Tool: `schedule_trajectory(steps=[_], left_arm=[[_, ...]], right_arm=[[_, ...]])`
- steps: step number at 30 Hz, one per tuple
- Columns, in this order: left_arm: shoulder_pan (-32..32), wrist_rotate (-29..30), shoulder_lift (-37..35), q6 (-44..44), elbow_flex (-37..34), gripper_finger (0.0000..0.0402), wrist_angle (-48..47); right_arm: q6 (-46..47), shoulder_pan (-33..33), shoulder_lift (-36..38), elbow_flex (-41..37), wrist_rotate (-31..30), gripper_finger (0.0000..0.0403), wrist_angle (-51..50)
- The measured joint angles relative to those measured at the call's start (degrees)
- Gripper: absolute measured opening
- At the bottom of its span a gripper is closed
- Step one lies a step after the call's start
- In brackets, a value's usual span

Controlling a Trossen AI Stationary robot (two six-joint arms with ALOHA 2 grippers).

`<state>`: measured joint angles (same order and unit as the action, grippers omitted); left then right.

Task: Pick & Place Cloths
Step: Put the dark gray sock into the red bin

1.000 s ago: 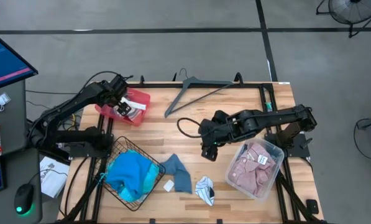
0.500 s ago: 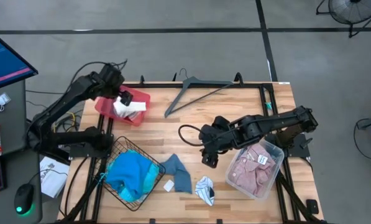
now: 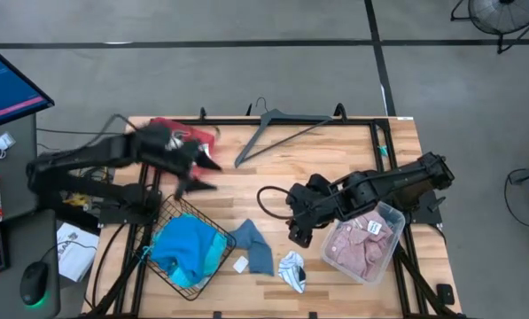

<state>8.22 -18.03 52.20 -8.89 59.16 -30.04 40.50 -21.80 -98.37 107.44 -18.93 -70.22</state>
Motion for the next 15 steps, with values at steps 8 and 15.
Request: schedule_trajectory(steps=[8, 15], left_arm=[[-23.88, 19.42, 15.64, -2.03, -0.02, 0.0285, 1.67], [-27.44, 22.81, 32.62, -11.11, 3.07, 0.0285, 4.19]], right_arm=[[5.40, -3.02, 0.00, 0.00, 2.57, 0.0312, -0.02], [6.09, -6.07, 0.00, 0.00, 2.64, 0.0312, -0.02]])
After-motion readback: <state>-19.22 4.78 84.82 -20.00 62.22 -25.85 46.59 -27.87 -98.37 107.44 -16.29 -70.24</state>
